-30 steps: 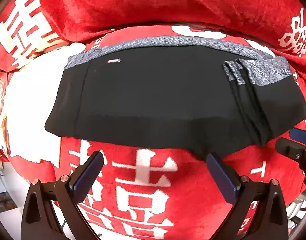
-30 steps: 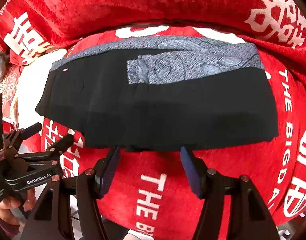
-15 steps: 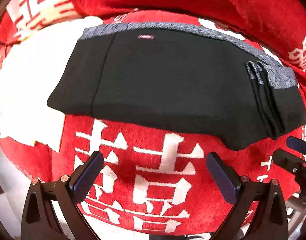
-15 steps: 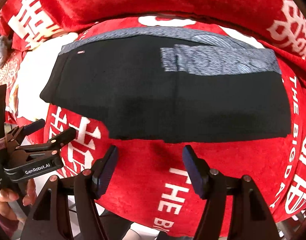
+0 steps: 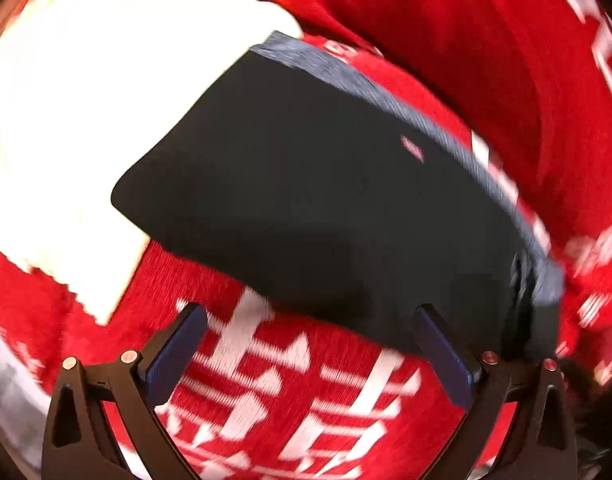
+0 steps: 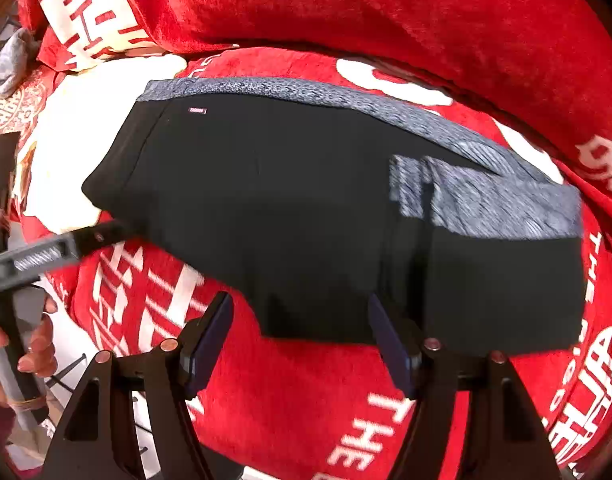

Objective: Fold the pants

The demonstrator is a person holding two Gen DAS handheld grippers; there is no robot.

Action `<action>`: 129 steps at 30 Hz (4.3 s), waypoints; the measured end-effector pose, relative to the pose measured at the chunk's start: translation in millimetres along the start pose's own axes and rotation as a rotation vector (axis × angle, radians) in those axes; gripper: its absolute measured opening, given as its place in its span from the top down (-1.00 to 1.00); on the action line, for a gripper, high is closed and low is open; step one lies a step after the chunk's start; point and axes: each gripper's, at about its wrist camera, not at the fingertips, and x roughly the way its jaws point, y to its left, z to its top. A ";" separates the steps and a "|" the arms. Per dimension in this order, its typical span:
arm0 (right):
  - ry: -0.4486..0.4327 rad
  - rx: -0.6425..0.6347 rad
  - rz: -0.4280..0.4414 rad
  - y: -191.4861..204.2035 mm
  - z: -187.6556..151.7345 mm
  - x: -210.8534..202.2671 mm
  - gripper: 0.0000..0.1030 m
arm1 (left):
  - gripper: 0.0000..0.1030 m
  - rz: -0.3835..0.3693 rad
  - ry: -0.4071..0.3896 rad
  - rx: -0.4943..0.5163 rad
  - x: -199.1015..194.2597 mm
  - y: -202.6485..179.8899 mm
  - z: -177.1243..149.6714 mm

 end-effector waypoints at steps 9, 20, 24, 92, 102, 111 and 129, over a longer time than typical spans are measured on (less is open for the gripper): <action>0.081 0.053 0.076 -10.9 3.2 39.5 -0.46 | -1.00 -0.344 -0.033 -0.168 20.6 41.2 17.2; 0.074 0.028 0.082 -6.4 1.1 44.8 -0.56 | -1.00 -0.425 -0.123 -0.124 0.0 36.7 27.8; 0.081 0.021 0.086 -6.2 3.4 45.6 -0.57 | -1.00 -0.375 -0.114 -0.246 18.7 57.1 33.2; -0.144 0.400 0.702 -309.5 -48.9 -79.6 0.64 | 0.23 0.326 -0.417 1.282 40.2 -401.4 -212.1; -0.089 0.543 0.698 -341.7 -78.7 -20.2 0.56 | -0.29 0.354 -0.308 1.363 58.8 -388.9 -228.3; -0.127 0.538 0.460 -328.8 -83.7 -68.2 0.48 | -0.40 0.307 -0.327 1.033 -14.8 -330.5 -153.5; -0.211 0.875 0.614 -329.7 -162.7 -55.5 0.08 | -0.40 0.267 -0.115 0.551 6.4 -241.4 -66.3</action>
